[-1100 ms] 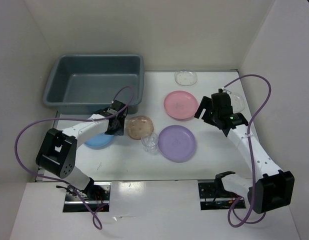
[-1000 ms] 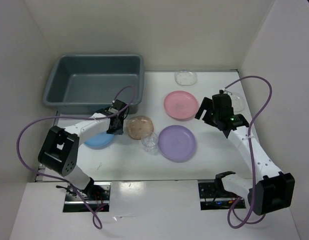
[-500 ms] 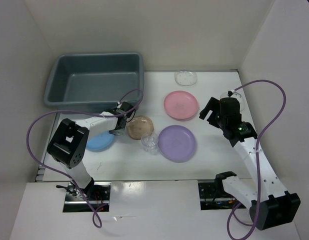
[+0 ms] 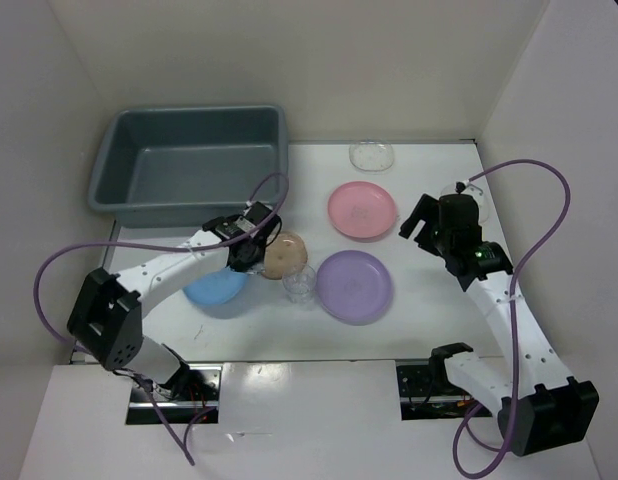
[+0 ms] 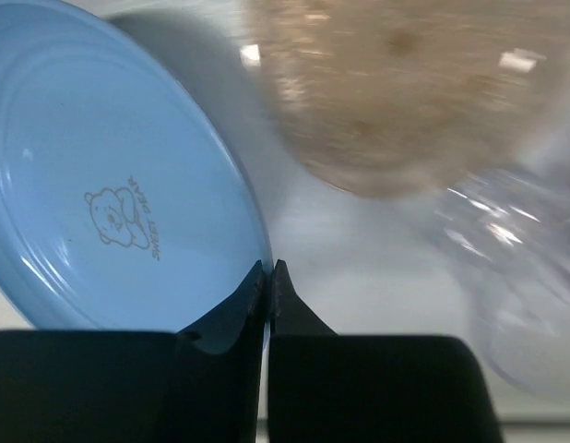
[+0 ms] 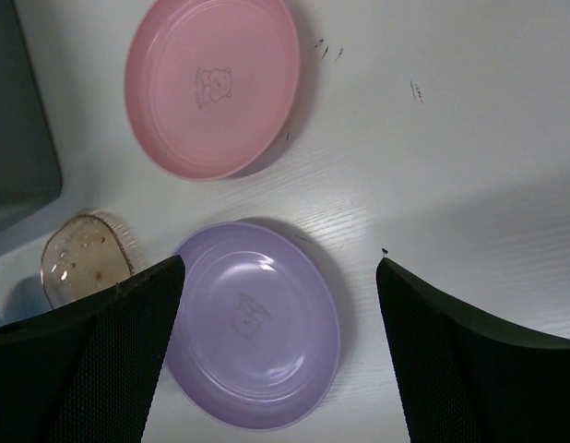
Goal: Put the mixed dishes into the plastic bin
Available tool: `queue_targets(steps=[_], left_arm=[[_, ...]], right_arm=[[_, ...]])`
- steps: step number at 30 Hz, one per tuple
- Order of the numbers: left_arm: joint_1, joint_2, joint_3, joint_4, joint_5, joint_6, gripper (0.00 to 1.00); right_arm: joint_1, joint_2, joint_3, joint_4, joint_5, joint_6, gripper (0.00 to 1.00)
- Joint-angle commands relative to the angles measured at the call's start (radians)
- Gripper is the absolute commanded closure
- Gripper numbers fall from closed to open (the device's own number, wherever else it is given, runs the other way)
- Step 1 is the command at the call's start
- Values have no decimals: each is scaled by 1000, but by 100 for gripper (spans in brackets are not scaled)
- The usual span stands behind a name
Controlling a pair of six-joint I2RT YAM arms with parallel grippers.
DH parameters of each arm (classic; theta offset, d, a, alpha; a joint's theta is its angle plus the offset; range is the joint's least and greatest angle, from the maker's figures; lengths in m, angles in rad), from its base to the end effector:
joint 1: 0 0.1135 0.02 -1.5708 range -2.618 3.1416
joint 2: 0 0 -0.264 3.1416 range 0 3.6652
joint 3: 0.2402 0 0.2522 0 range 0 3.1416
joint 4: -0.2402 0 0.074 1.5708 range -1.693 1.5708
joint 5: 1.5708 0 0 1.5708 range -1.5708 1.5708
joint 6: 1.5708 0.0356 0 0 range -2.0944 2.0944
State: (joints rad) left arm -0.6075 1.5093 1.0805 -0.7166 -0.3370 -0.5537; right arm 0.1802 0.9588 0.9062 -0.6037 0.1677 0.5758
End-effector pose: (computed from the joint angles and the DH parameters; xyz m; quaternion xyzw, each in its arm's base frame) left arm 0.2497 -0.1592 0.2317 -0.0095 0.9642 0.0229 0.2639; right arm 0.2003 0.0305 0.3100 0.2120 0.8694 0.0925 0.4366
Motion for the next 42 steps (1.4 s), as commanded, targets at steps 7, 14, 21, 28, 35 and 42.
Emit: queue_targets(steps=[7,14,21,28,35,42], left_arm=[[-144,-91,473,-150,224,-65,100],[-134,40,746,21,-111,98,100],[64,270,900,196,-241,256,100],[391,537,933,275,-99,235,100],[454,713,986,298,-65,244,100],[465,819,1073,289,-17,224,83]], right_arm=[[-7,24,-16,22,-11,-13,11],[-7,3,-16,13,-20,-13,11],[-7,-86,-16,13,-39,-4,8],[-7,-144,-35,22,-50,-4,7],[-7,-144,-35,32,-68,-13,7],[-7,-144,-35,32,-77,-22,7]])
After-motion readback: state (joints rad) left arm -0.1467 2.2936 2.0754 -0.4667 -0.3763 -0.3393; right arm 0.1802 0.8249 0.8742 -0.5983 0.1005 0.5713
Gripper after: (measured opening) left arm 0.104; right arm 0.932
